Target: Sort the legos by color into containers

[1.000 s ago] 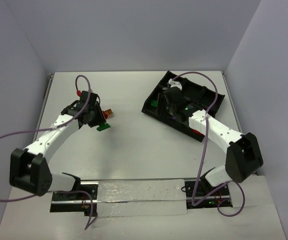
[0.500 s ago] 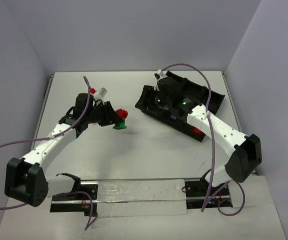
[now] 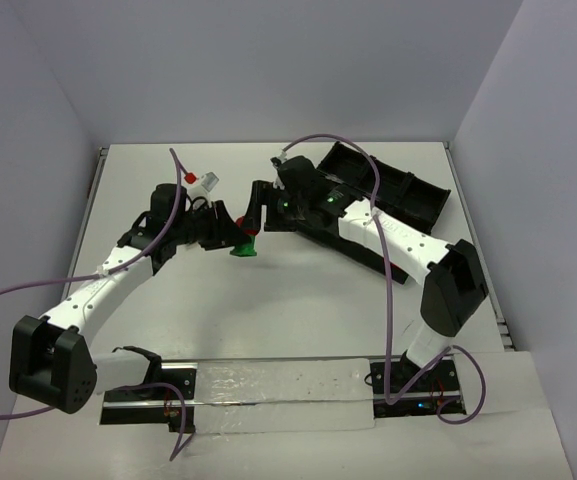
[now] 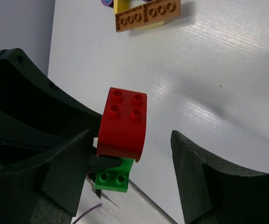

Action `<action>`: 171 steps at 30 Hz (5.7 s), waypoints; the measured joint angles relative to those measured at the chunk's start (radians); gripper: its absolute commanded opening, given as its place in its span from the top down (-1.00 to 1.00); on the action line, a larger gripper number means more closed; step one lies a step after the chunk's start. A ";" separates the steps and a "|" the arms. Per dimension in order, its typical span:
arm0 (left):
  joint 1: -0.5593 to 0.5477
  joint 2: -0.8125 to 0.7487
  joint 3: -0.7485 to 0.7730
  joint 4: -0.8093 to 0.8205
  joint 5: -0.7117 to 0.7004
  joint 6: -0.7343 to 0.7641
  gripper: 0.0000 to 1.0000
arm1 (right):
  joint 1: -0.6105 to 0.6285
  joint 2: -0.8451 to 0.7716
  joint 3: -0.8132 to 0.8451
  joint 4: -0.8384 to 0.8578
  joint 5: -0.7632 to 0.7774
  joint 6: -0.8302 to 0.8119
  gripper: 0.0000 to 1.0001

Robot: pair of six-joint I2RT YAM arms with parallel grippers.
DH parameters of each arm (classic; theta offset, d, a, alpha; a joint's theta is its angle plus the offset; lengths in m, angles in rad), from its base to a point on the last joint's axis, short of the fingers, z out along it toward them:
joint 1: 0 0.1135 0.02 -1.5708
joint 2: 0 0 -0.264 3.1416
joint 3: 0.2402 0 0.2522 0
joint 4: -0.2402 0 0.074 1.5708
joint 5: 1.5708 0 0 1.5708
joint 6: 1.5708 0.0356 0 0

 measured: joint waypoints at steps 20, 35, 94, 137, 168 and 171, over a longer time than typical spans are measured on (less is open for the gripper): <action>-0.001 -0.023 -0.022 0.005 -0.005 0.012 1.00 | -0.108 0.022 -0.064 0.212 -0.106 0.145 1.00; -0.001 -0.030 -0.024 -0.043 -0.086 0.014 1.00 | -0.341 -0.381 -0.325 0.041 0.413 -0.033 1.00; 0.015 0.110 0.196 -0.298 -0.437 -0.314 1.00 | 0.028 -0.082 -0.221 0.317 -0.057 -0.109 -0.59; 0.011 0.144 0.203 -0.317 -0.432 -0.307 1.00 | 0.037 -0.005 -0.331 0.515 -0.060 -0.013 1.00; 0.021 0.146 0.223 -0.309 -0.474 -0.197 1.00 | -0.302 -0.007 -0.162 0.228 0.439 -0.117 0.37; 0.021 0.135 0.215 -0.307 -0.453 -0.189 1.00 | -0.311 0.067 -0.078 0.223 0.447 -0.129 -0.17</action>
